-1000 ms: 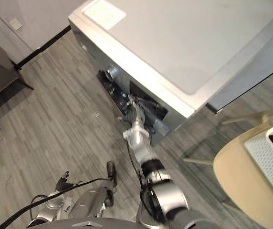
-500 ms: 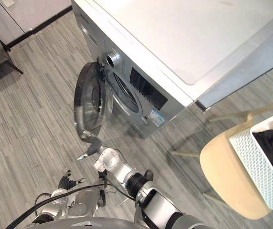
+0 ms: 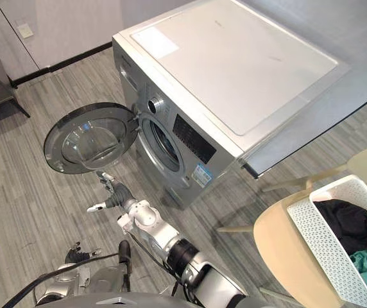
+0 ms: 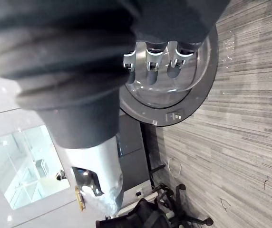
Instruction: Pick up the laundry basket with both hands and put the clothes into the washing machine.
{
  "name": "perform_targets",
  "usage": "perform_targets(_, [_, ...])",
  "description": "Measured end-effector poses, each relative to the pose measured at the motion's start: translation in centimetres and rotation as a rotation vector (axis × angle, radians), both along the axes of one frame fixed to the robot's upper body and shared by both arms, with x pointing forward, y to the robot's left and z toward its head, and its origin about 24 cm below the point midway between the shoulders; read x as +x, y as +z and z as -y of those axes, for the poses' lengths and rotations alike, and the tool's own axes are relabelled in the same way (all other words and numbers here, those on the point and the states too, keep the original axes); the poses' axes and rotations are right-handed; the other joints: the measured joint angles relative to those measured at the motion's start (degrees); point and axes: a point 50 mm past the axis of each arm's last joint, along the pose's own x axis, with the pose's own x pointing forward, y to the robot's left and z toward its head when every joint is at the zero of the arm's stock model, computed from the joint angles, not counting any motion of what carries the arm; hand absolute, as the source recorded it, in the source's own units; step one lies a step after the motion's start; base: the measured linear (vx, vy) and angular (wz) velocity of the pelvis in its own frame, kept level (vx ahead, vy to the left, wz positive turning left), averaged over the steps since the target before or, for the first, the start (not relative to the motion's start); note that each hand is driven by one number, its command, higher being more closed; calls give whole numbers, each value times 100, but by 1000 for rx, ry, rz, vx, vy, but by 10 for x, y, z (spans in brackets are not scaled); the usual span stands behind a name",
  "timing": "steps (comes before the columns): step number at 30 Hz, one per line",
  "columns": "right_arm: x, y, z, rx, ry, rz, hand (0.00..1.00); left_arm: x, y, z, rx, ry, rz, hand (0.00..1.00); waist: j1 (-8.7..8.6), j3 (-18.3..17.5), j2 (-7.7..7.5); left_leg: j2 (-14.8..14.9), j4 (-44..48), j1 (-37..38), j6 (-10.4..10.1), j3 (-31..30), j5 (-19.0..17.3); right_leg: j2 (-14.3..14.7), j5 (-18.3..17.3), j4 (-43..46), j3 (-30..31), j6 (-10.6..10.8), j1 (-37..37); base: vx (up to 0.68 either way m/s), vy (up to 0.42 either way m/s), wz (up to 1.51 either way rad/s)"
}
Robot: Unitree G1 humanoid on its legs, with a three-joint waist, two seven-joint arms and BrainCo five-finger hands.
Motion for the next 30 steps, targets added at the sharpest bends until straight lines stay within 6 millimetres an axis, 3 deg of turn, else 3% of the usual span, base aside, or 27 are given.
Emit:
perform_targets(3, [-7, -22, 27, -22, -85, -75, 0, 3, 1, 0, 11, -25, 5, 0, -15, -119, -131, 4, 0, 9, 36, 69, -62, 23, 3, -72, 98, -5, 1, 16, -1, -11])
perform_targets(7, [-22, -48, 70, -73, -204, -153, 0, 16, 9, 8, 9, -98, 65, 0, -102, -181, -186, -5, 0, 17, 4, 101, -103, 36, 21, -91, 132, -21, 0, 56, -4, -5])
perform_targets(10, [-38, -70, 114, -156, -319, -216, 0, 46, 31, 7, 21, -117, 209, 0, -175, -189, -191, 17, 1, 93, -11, 263, -127, 68, 41, -116, 285, 17, -12, 90, -21, -24])
perform_targets(12, [-46, -77, 132, -186, -366, -246, 0, 63, 43, 0, 46, -125, 271, 0, -259, -202, -186, 21, 2, 100, -37, 318, -146, 89, 42, -122, 333, 17, -34, 70, -20, -26])
perform_targets(14, [-58, -87, 154, -219, -427, -302, 0, 91, 67, -21, 102, -108, 372, 0, -325, -231, -223, 62, 4, 53, -62, 444, -163, 141, 66, -119, 512, -6, -201, 85, -26, -40])
perform_targets(17, [-72, -95, 170, -228, -483, -353, 0, 118, 96, -50, 141, -29, 477, 0, -509, -239, -241, 103, 22, 62, -89, 585, -146, 184, 75, -123, 626, -15, -275, 67, -27, -28])
perform_targets(20, [-81, -100, 176, -224, -498, -390, 0, 139, 119, -69, 147, 40, 546, 0, -565, -234, -270, 150, 40, 18, -106, 708, -135, 248, 118, -122, 744, -72, -400, 46, -33, -26])
perform_targets(21, [-85, -102, 177, -223, -507, -408, 0, 147, 129, -81, 136, 101, 572, 0, -657, -218, -303, 174, 40, -22, -137, 721, -115, 270, 126, -122, 747, -83, -444, 4, -48, -21])
perform_targets(23, [-91, -105, 179, -215, -530, -429, 0, 157, 146, -99, 137, 183, 613, 0, -713, -171, -386, 254, 41, -70, -177, 810, -90, 347, 193, -107, 801, -157, -565, -21, -36, -29])
perform_targets(25, [-93, -105, 180, -197, -550, -435, 0, 167, 172, -123, 129, 281, 677, 0, -785, -142, -573, 346, 42, -265, -215, 931, -61, 421, 282, -116, 990, -223, -852, -68, -42, -39])
perform_targets(28, [-94, -102, 179, -167, -571, -434, 0, 178, 202, -144, 120, 365, 745, 0, -837, -65, -782, 445, 43, -527, -247, 1027, -4, 530, 456, -172, 1130, -284, -1176, -95, -56, -32])
perform_targets(30, [-95, -103, 179, -133, -601, -452, 0, 179, 209, -150, 102, 404, 766, 0, -871, 1, -854, 476, 43, -551, -248, 1037, 2, 569, 512, -227, 1176, -304, -1201, -87, -43, -13])
